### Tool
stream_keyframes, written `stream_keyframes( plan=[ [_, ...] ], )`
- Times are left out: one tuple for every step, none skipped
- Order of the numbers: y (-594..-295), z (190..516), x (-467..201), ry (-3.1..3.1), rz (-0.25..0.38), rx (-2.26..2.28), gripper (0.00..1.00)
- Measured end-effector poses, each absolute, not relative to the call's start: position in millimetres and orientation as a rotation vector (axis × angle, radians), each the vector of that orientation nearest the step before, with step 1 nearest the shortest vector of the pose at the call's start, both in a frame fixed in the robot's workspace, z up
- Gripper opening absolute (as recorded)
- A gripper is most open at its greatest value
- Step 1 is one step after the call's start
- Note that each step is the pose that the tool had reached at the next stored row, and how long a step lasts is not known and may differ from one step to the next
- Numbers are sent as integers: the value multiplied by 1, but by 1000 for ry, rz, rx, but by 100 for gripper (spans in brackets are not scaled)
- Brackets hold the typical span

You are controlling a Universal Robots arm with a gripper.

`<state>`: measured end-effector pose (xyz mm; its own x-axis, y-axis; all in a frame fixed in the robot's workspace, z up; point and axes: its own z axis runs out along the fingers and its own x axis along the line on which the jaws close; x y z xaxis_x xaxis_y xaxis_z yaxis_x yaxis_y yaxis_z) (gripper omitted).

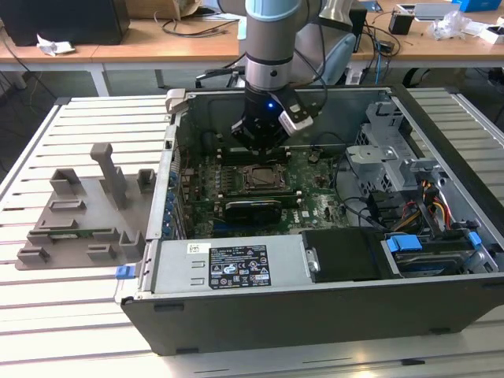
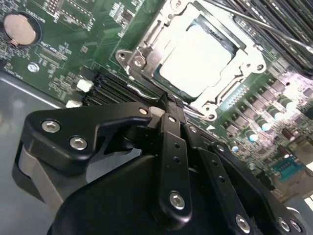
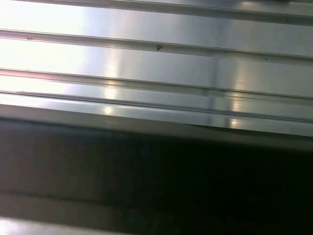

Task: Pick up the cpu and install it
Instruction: 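Install the first cpu locking lever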

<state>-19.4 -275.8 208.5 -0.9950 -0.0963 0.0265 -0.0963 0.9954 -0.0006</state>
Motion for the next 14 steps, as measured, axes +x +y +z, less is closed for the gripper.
stream_keyframes(
  plan=[
    [-276, 208, -18, -3112, 3, 150, 11],
    [-276, 207, -15, -3111, 3, 150, 11],
    [-276, 207, -13, -3111, 3, 150, 11],
    [-276, 206, -11, -3111, 3, 150, 11],
    [-276, 205, -8, -3111, 3, 150, 11],
    [-276, 205, -6, -3111, 3, 150, 11],
    [-276, 204, -5, -3110, 4, 150, 11],
    [-276, 204, -5, -3110, 4, 150, 11],
    [-276, 204, -5, -3110, 4, 150, 11],
    [-277, 203, -5, -3111, 3, 150, 11],
    [-277, 203, -5, -3111, 3, 150, 11],
    [-278, 203, -5, -3111, 2, 150, 11],
    [-278, 202, -5, -3111, 2, 150, 11],
    [-278, 202, -4, -3110, 3, 150, 11]
  ],
)
